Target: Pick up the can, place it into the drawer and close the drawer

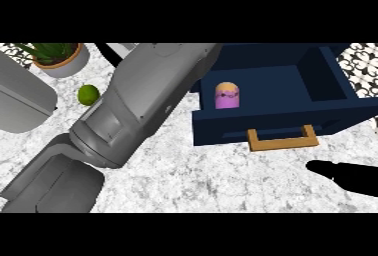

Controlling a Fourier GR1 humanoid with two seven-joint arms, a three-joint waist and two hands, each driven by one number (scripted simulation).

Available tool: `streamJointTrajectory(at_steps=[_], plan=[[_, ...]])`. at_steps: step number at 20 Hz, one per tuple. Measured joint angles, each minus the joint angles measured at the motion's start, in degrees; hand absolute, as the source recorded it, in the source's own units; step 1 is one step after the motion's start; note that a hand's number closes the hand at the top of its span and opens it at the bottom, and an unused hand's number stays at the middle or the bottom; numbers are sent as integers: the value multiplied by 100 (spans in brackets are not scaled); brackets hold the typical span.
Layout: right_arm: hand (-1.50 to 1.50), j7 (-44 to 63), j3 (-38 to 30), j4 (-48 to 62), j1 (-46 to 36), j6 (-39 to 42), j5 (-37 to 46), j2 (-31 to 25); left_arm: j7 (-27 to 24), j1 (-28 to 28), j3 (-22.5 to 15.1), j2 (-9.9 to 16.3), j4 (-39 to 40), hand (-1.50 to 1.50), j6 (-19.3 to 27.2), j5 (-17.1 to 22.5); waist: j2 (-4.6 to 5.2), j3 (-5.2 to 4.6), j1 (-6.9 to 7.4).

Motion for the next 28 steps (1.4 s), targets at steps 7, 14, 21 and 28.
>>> streamJointTrajectory(at_steps=[7,14,21,28], plan=[[-150,-488,662,1123,-587,-291,1356,-157,-194,-55,-1,0,109,-150,-45,78,-17,-2,193],[-150,-762,1259,2555,-1207,-740,2565,-66,-168,-156,45,65,272,-150,-173,7,-55,-4,362],[-150,-1276,1516,4234,-1703,-1564,3416,192,-134,-43,159,210,166,-150,-343,-52,-98,-6,484],[-150,-1596,1324,6114,-2603,-2566,3934,499,138,53,162,524,-34,-150,-436,-182,-115,-7,619]])
